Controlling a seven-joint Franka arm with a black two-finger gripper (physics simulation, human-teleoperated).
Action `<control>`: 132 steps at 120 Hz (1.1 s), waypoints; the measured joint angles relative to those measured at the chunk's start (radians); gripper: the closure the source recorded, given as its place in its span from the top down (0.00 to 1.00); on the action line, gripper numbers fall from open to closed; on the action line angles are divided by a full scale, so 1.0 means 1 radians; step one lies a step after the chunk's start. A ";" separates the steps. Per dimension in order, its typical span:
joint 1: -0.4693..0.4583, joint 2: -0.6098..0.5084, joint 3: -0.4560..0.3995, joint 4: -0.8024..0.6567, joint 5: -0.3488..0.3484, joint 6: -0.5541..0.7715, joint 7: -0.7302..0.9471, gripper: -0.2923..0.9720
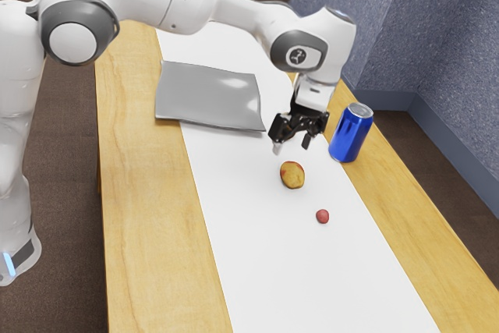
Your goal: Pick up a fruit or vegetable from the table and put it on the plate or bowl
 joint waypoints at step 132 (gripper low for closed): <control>0.000 0.050 0.001 -0.070 0.002 0.149 -0.039 0.77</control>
